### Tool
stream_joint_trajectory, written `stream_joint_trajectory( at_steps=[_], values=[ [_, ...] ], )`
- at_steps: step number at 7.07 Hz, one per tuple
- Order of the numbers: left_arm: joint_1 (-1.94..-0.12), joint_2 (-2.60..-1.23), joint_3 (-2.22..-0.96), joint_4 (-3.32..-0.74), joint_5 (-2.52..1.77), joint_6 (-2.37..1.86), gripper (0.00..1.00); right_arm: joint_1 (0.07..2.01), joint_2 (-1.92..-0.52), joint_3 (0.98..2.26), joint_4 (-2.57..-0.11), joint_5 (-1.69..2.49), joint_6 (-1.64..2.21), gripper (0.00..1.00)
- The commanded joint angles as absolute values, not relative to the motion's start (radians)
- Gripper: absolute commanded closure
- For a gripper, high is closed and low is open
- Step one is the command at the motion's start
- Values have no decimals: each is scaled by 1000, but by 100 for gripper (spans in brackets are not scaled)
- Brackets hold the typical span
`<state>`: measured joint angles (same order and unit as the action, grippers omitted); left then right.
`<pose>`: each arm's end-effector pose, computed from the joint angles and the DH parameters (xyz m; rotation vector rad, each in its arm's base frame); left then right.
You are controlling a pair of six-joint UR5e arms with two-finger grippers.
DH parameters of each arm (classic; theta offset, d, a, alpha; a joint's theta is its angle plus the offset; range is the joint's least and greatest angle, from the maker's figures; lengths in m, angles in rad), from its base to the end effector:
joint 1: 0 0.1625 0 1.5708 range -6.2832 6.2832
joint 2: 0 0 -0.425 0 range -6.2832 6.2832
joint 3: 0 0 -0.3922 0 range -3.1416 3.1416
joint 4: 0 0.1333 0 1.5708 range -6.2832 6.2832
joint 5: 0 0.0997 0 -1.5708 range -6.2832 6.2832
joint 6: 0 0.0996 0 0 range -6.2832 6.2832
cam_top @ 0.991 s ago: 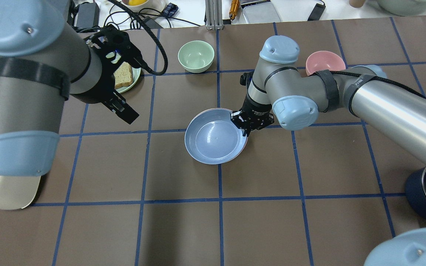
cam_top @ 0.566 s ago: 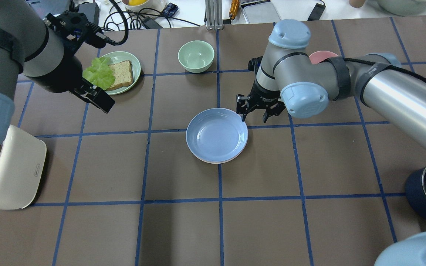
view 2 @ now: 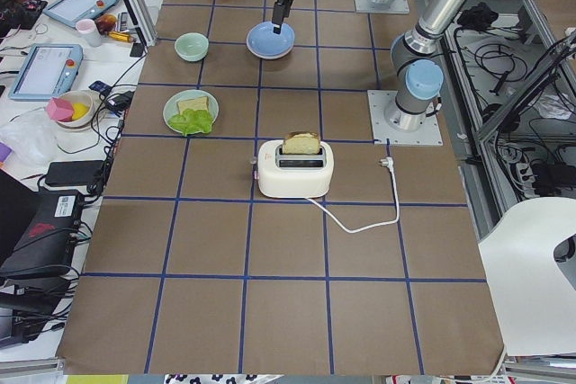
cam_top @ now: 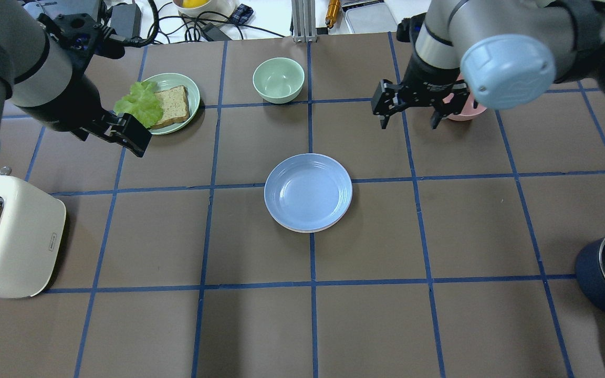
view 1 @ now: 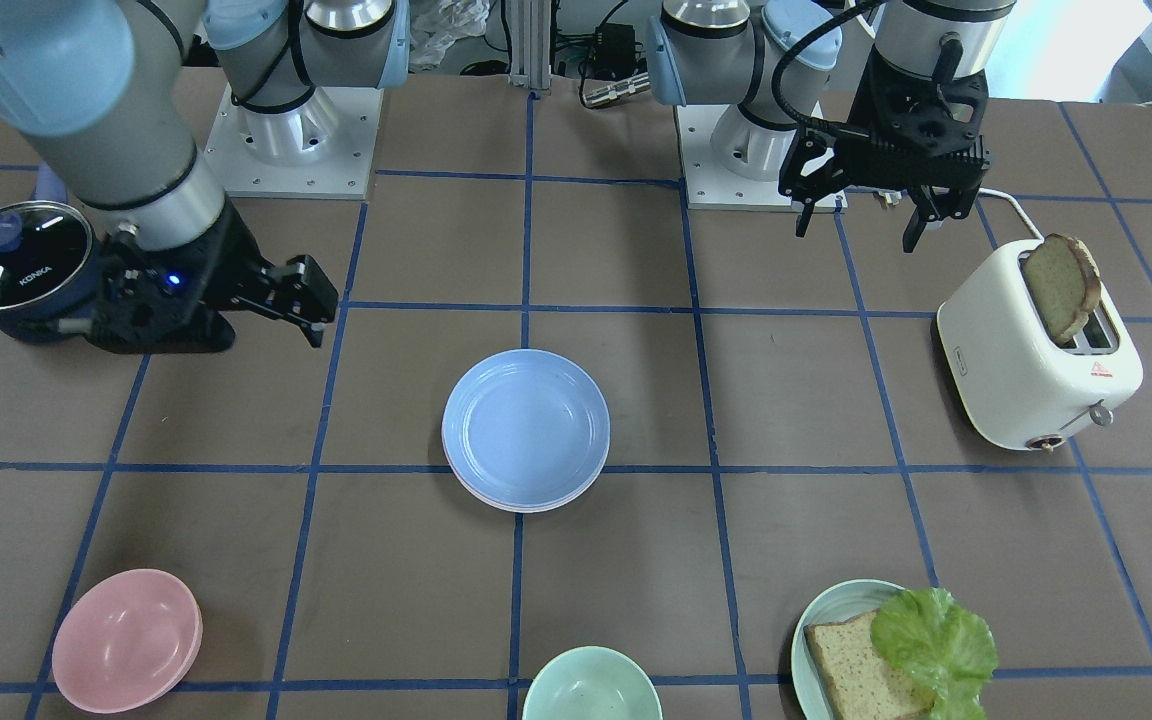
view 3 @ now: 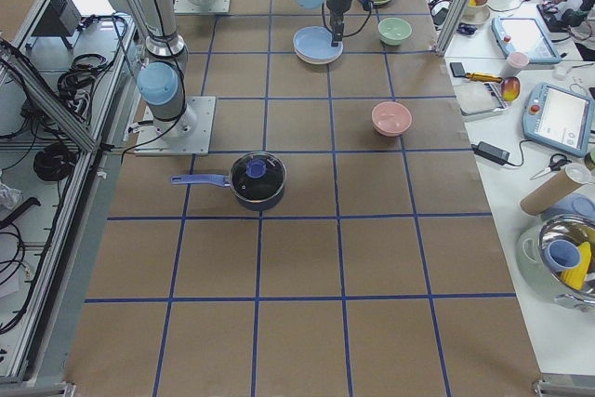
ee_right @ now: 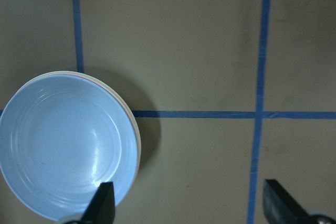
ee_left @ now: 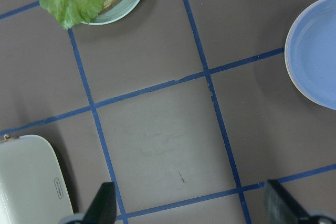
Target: Stack three plates with pink and blue
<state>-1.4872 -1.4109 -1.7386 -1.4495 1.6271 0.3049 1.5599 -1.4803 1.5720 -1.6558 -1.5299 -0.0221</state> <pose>-0.0909 -0.4440 0.4915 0.3331 3.0425 -0.1538 0.1316 -0.5295 0.4497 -0.0172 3.1005 0.0093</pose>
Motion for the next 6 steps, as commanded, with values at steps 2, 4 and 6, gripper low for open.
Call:
stream_joint_trajectory(
  at_steps=[2, 4, 6],
  values=[
    [-1480, -1416, -1703, -1554, 1626, 201, 0, 1506, -1637, 1566, -1522, -1590, -66, 0],
    [-1488, -1427, -1694, -1566, 1588, 45, 0, 1511, -1644, 1572, -1531, -1588, -64, 0],
    [-1496, -1417, -1701, -1580, 1588, -9, 0, 1513, -1646, 1560, -1523, -1580, -58, 0]
  ],
)
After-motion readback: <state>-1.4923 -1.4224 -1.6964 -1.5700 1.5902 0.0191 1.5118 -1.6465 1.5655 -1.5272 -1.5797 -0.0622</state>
